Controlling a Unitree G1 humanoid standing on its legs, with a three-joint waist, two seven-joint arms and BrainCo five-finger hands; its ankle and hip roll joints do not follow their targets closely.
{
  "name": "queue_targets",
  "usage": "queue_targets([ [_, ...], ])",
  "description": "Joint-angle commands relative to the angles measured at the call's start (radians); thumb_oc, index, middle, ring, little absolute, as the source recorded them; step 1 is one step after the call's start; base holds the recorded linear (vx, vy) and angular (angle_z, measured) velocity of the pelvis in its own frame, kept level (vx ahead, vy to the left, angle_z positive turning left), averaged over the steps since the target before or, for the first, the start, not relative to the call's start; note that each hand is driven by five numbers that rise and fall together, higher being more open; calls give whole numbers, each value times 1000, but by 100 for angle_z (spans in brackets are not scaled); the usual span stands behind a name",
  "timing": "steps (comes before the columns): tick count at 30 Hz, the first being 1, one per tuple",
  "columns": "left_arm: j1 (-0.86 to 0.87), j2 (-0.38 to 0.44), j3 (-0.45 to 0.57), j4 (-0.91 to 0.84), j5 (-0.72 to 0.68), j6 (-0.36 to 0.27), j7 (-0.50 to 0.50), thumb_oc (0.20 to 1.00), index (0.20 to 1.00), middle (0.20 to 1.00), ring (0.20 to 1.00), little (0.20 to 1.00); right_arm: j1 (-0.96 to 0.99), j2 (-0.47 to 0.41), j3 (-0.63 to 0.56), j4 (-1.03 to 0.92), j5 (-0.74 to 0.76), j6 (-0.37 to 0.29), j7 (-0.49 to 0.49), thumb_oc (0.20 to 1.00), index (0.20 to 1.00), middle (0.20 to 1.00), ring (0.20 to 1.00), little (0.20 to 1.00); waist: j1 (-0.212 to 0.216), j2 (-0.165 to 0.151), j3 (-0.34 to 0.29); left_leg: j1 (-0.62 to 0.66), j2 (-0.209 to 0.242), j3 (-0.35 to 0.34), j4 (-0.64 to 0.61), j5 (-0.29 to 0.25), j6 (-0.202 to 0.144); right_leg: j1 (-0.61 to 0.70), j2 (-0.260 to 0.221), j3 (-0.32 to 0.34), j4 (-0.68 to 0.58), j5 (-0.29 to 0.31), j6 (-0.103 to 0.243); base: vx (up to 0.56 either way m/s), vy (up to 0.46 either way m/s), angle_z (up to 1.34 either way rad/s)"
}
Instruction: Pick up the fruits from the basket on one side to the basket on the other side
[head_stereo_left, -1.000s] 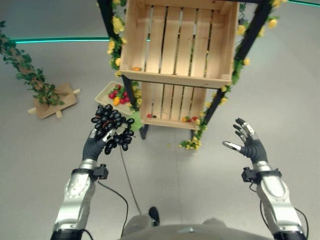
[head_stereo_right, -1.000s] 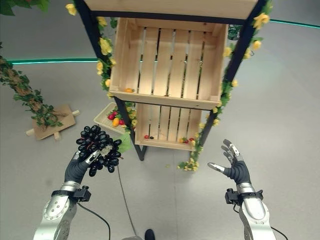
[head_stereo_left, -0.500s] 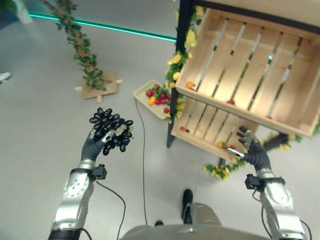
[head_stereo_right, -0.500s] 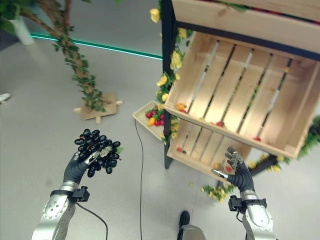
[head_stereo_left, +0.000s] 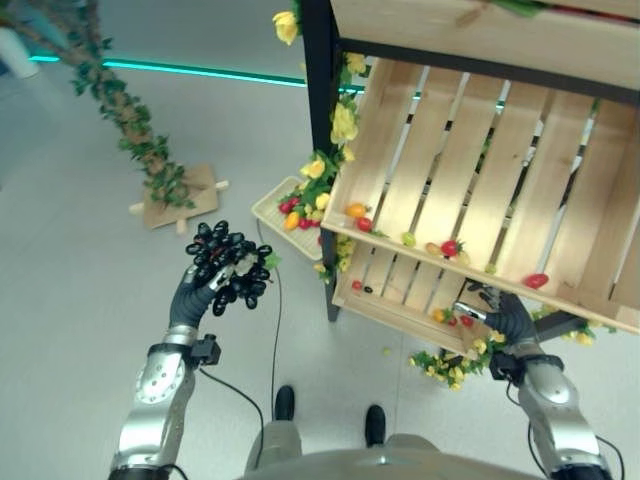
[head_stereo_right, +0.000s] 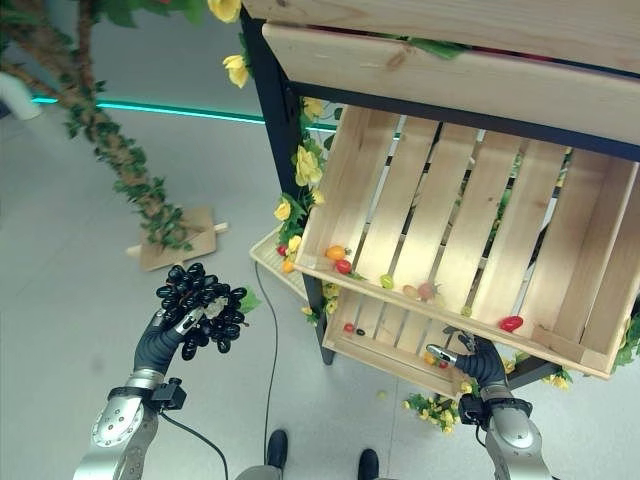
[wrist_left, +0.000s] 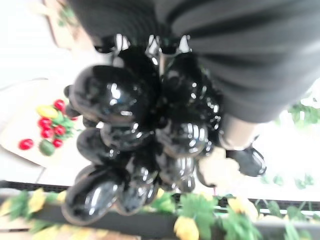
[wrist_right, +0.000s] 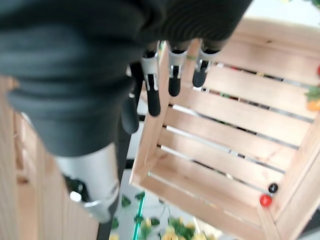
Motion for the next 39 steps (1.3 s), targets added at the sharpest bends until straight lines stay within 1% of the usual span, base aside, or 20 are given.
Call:
queue_targets([
  [1, -23, 49, 59, -92, 8, -69, 12, 200, 200, 200, 200, 200, -48, -25, -29, -74, -3, -46, 9, 1000, 1000, 1000, 1000, 1000, 15, -16, -58, 2, -36, 23, 103, -152, -15, 7, -85, -9, 68, -120, 95, 75, 142, -28],
  [8, -30, 62, 59, -84, 13, -68, 22, 200, 200, 200, 200, 200, -29, -1, -33, -66, 0, -43, 19, 1000, 1000, 1000, 1000, 1000, 1, -14, -50, 5, -68, 84, 138, -204, 26, -34, -137, 20, 118, -108, 135, 8, 169, -18],
  [11, -39, 71, 66, -76, 18, -67, 26, 200, 200, 200, 200, 200, -12, 3, -42, -56, -8, -38, 32, 1000, 1000, 1000, 1000, 1000, -14, -13, -44, 18, -73, 112, 128, -213, 41, -65, -151, 33, 156, -98, 150, -23, 120, -39],
  [14, -61, 73, 72, -55, 17, -64, 34, 200, 200, 200, 200, 200, 17, 7, -73, -46, -22, -38, 33, 1000, 1000, 1000, 1000, 1000, -53, -16, -33, 30, -85, 141, 147, -237, 57, -98, -162, 59, 204, -87, 165, -28, 167, -38],
  [15, -62, 73, 71, -53, 17, -65, 34, 200, 200, 200, 200, 200, 17, 7, -73, -46, -22, -38, 33, 1000, 1000, 1000, 1000, 1000, -51, -16, -32, 30, -85, 143, 149, -238, 57, -100, -162, 61, 207, -88, 165, -31, 140, -39],
  [16, -68, 73, 74, -44, 20, -67, 42, 200, 200, 200, 200, 200, 28, 10, -87, -43, -23, -40, 30, 1000, 1000, 1000, 1000, 1000, -72, -16, -27, 43, -90, 162, 152, -248, 65, -113, -165, 80, 215, -72, 167, -23, 86, -37],
  [17, -68, 73, 74, -43, 20, -67, 42, 200, 200, 200, 200, 200, 28, 10, -87, -44, -23, -39, 30, 1000, 1000, 1000, 1000, 1000, -69, -17, -26, 44, -90, 165, 152, -249, 66, -114, -165, 83, 216, -71, 168, -53, 131, -41],
  [19, -74, 71, 79, -33, 22, -69, 52, 200, 200, 200, 200, 200, 33, 14, -95, -42, -21, -42, 29, 1000, 1000, 1000, 1000, 1000, -96, -21, -13, 52, -97, 193, 159, -257, 74, -139, -180, 114, 205, -7, 180, -83, 81, -46],
  [20, -77, 72, 83, -29, 21, -73, 59, 200, 200, 200, 200, 200, 34, 17, -94, -43, -23, -44, 27, 1000, 1000, 1000, 1000, 1000, -93, -22, -6, 50, -93, 214, 166, -258, 72, -150, -192, 122, 187, 29, 186, -119, 23, -52],
  [21, -76, 73, 91, -32, 25, -75, 68, 200, 200, 200, 200, 200, 30, 21, -90, -41, -25, -48, 20, 1000, 1000, 1000, 1000, 1000, -89, -16, 2, 47, -75, 236, 179, -265, 67, -160, -224, 80, 166, 48, 189, -103, -6, -58],
  [22, -77, 73, 91, -32, 26, -75, 68, 200, 200, 200, 200, 200, 29, 22, -90, -41, -25, -47, 20, 1000, 1000, 1000, 1000, 1000, -88, -17, 1, 43, -75, 238, 180, -261, 68, -162, -225, 81, 162, 54, 188, -150, 39, -115],
  [23, -79, 70, 93, -22, 34, -78, 84, 200, 200, 200, 200, 200, 25, 30, -81, -40, -27, -47, 13, 1000, 1000, 1000, 1000, 1000, -84, -8, 4, 36, -58, 259, 177, -245, 67, -160, -237, 28, 162, 38, 177, -156, 76, -113],
  [25, -87, 58, 102, -13, 28, -77, 98, 200, 200, 200, 200, 200, 12, 32, -65, -36, -23, -48, 13, 1000, 1000, 1000, 1000, 1000, -58, 2, -3, 35, -43, 298, 138, -219, 68, -124, -217, -80, 274, -64, 154, -198, 77, -78],
  [26, -87, 58, 102, -13, 28, -78, 99, 200, 200, 200, 200, 200, 12, 32, -65, -36, -23, -48, 13, 1000, 1000, 1000, 1000, 1000, -58, 1, -3, 36, -44, 299, 137, -220, 68, -128, -219, -78, 282, -69, 154, -137, -19, -80],
  [27, -81, 49, 111, -8, 24, -74, 100, 200, 200, 200, 200, 200, 4, 27, -62, -30, -20, -45, 15, 1000, 1000, 1000, 1000, 1000, -44, -9, -26, 35, -47, 325, 119, -212, 65, -81, -181, -85, 281, -114, 149, -35, -46, -69],
  [29, -79, 49, 111, -9, 24, -74, 100, 200, 200, 200, 200, 200, 5, 27, -61, -30, -20, -45, 15, 1000, 1000, 1000, 1000, 1000, -43, -9, -25, 39, -47, 326, 118, -212, 65, -77, -180, -84, 277, -113, 149, 1, -109, -40],
  [30, -56, 32, 118, 4, 22, -76, 98, 200, 200, 200, 200, 200, 3, 14, -58, -16, -22, -42, 14, 1000, 1000, 1000, 1000, 1000, -34, -22, -43, 49, -35, 343, 126, -210, 54, -55, -166, -70, 175, -94, 147, 36, -175, -21],
  [34, -26, 11, 125, 0, 17, -72, 89, 200, 200, 200, 200, 200, 6, 5, -59, -20, -28, -35, 16, 1000, 1000, 1000, 1000, 1000, -30, -23, -52, 59, -17, 359, 123, -205, 43, -32, -151, -80, 133, -86, 148, 42, -172, -37],
  [36, 4, 6, 114, -6, 3, -59, 68, 200, 200, 200, 200, 200, 6, -5, -68, -18, -21, -32, 14, 1000, 1000, 1000, 1000, 1000, -25, -30, -53, 66, 14, 346, 116, -176, 16, -13, -117, -84, 110, -104, 128, 43, -266, -8],
  [39, 18, 7, 99, -24, 1, -50, 47, 200, 200, 200, 200, 200, 10, -10, -65, -20, -14, -30, 12, 1000, 1000, 1000, 1000, 1000, -23, -33, -51, 71, 34, 322, 101, -160, 1, -5, -92, -100, 111, -122, 110, 28, -190, 10],
])
